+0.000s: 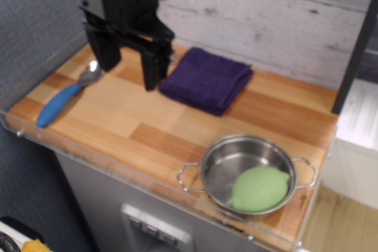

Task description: Move the blue towel to the back of the board.

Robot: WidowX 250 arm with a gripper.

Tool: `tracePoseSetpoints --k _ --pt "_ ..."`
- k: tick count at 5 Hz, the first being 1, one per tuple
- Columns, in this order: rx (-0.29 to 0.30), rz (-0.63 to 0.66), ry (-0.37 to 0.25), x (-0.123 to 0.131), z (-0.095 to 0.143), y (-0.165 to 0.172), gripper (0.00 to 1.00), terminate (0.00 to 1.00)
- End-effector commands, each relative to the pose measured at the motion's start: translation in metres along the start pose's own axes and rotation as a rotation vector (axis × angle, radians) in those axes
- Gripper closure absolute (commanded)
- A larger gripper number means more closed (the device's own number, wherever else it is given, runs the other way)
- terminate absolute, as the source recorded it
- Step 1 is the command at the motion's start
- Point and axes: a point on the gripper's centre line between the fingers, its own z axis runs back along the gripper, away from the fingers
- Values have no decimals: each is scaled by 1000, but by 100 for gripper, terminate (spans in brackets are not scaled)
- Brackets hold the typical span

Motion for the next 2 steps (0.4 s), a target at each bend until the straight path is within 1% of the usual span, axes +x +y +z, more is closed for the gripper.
tracePoseSetpoints --k 1,2 --pt "9 -38 -26 4 8 -3 0 0" --pt "9 -38 -26 4 8 -3 0 100"
